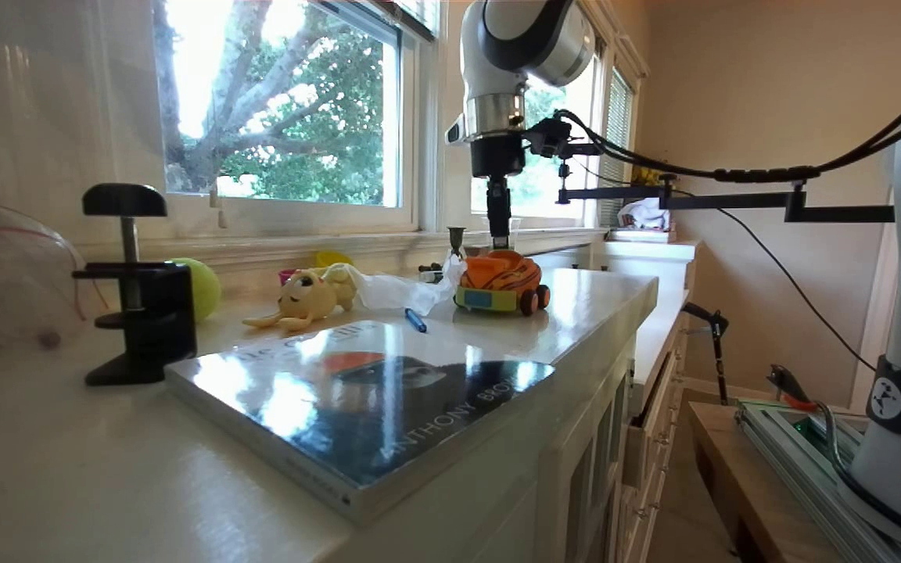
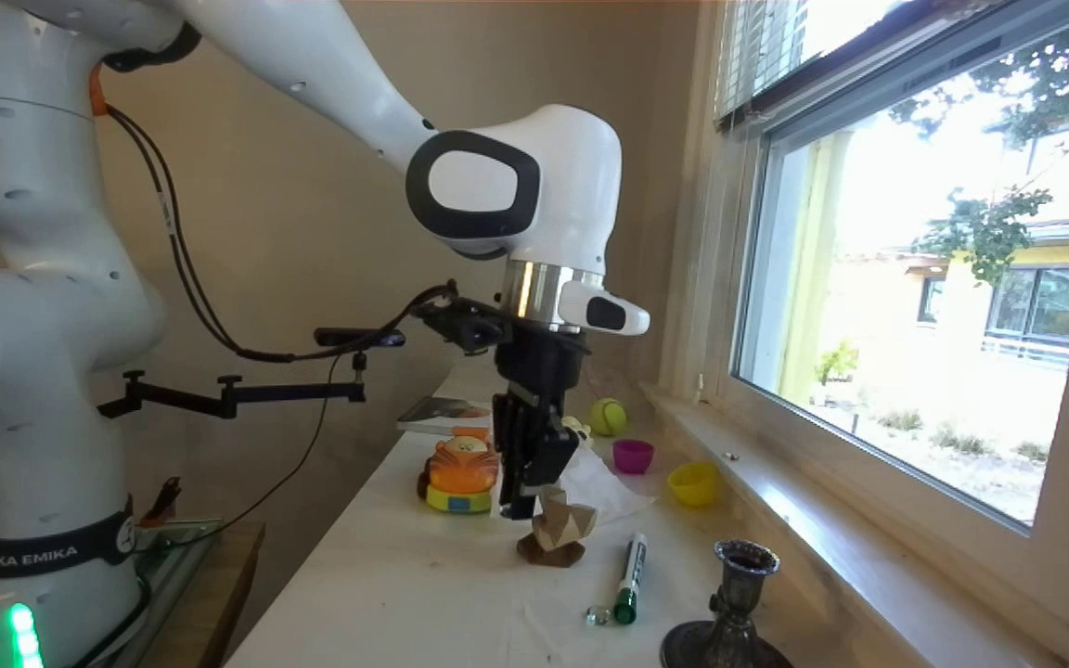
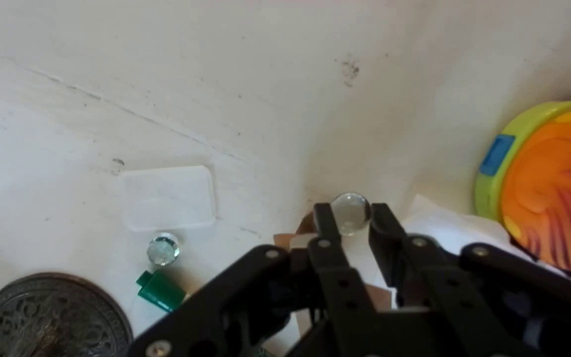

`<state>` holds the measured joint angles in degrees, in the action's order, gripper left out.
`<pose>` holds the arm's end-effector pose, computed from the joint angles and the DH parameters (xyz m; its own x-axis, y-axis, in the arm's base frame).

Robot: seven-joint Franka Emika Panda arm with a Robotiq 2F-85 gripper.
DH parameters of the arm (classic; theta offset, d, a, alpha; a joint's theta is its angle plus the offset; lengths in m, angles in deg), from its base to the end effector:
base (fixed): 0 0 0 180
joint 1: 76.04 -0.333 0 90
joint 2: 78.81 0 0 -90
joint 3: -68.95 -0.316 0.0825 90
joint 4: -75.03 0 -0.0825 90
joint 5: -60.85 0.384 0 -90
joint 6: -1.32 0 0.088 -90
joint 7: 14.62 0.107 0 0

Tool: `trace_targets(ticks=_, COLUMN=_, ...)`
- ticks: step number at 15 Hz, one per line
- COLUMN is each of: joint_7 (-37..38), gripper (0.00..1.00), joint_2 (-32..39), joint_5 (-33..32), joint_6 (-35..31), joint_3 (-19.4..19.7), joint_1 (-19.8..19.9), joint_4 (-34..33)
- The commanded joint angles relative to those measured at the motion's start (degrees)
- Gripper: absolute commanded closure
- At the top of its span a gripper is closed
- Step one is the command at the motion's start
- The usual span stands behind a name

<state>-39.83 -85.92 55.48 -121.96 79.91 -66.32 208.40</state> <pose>0.4510 -0.1749 0.3837 0.9885 0.1331 -0.0718 0.1351 -0.9906 0.0235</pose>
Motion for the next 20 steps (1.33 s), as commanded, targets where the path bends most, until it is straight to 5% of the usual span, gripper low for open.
trace_targets(ticks=1, joint_7=-2.56, gripper=0.93, joint_2=2.07, joint_5=0.22, joint_6=0.51, joint_3=0.54, joint_1=-0.27, joint_4=-4.85)
trace_targets(ticks=20, joint_7=-9.99, gripper=0.93, joint_2=15.25, joint_5=4.19, joint_6=0.26, joint_3=-4.14, joint_1=-1.27, joint_4=-22.81)
